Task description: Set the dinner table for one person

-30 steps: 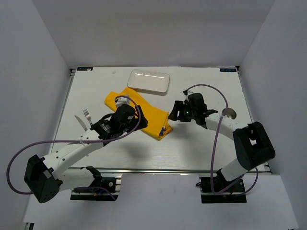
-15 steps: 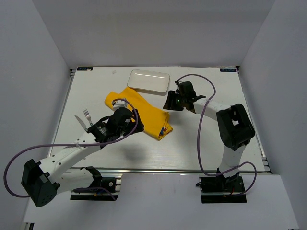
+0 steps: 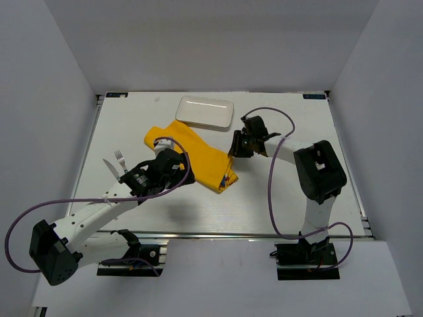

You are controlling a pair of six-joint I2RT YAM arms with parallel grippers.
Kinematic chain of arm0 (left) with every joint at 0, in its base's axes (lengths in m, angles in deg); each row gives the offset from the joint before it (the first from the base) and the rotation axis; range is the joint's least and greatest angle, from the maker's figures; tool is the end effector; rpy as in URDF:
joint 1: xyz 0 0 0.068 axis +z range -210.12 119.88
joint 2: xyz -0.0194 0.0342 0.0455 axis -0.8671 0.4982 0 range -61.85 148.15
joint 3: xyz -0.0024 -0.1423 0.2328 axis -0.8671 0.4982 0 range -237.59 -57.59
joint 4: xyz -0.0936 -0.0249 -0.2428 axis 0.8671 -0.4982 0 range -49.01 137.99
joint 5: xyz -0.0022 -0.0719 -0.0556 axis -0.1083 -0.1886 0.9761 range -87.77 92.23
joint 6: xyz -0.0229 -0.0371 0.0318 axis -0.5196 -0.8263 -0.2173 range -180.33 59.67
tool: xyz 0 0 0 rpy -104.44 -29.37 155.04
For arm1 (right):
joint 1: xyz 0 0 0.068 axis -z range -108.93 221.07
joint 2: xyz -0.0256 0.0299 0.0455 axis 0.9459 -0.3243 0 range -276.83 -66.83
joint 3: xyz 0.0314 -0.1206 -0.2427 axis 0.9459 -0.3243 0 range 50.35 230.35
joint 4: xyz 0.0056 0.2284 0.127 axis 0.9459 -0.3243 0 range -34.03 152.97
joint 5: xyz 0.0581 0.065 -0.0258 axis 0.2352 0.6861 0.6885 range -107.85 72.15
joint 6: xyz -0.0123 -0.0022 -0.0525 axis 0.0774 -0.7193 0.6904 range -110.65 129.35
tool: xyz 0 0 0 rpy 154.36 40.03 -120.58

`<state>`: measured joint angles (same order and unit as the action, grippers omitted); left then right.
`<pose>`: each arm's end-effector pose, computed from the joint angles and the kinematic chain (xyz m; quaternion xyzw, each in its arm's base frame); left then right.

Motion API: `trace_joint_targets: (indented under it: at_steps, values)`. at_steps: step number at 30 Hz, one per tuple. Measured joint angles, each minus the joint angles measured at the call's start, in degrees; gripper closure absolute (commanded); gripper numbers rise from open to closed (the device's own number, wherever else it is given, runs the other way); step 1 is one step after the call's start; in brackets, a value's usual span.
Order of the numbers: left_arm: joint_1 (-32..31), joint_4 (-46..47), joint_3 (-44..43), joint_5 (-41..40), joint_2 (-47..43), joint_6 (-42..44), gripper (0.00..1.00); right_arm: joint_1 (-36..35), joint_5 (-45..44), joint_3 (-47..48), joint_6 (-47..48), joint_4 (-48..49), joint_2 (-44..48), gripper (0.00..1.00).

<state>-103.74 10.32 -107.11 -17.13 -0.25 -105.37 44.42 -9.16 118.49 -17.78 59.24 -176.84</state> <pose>0.1644 -0.1405 0.2709 -0.0693 0.9248 -0.1240 0.3529 0.3633 0.1884 0.1647 -0.0248 0.9233 0.2330 0.3043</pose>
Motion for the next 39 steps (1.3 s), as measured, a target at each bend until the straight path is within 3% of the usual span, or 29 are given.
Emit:
trace_joint_targets:
  at_steps: [2,3,6,10,21,32,33,34,35,37,39]
  values:
    - [0.00,-0.24,-0.13,-0.24,0.00,0.09,0.02,0.00,0.02,0.00,-0.22,-0.11,-0.02,0.69]
    - [0.00,-0.35,-0.17,-0.42,0.02,0.20,0.02,-0.02,0.02,0.00,-0.24,-0.04,-0.02,0.78]
    - [0.00,-0.55,-0.26,-0.79,0.09,0.31,0.02,-0.04,0.22,0.00,-0.42,-0.07,-0.02,0.92]
    - [0.00,-0.81,-0.26,-0.94,0.48,0.42,0.02,-0.07,0.76,0.00,-0.68,0.02,-0.02,1.00]
    - [0.00,-2.01,-0.52,-2.89,1.18,-1.57,0.02,-1.75,8.81,0.02,0.35,2.16,1.90,1.00]
    - [0.02,-16.24,-1.36,-14.75,-0.66,-24.04,0.02,-20.46,24.74,5.25,-0.13,8.09,3.91,1.00]
    - [0.02,-16.83,-0.35,-15.08,-2.14,-25.51,0.02,-21.97,26.12,4.31,-0.94,9.62,3.96,0.98]
    - [0.02,-17.35,0.94,-15.43,-3.91,-26.93,0.02,-23.21,27.43,3.26,-1.97,11.19,3.96,0.77]
    - [0.02,-17.66,2.19,-15.65,-5.64,-28.00,0.02,-24.02,28.24,2.29,-3.26,12.22,3.96,0.44]
    - [0.02,-17.88,4.87,-15.80,-9.27,-29.64,0.02,-24.85,29.05,0.00,-4.76,14.08,4.22,0.11]
    - [0.02,-17.75,7.04,-15.76,-12.07,-30.67,0.02,-24.46,27.67,-1.38,-5.49,13.84,5.25,0.11]
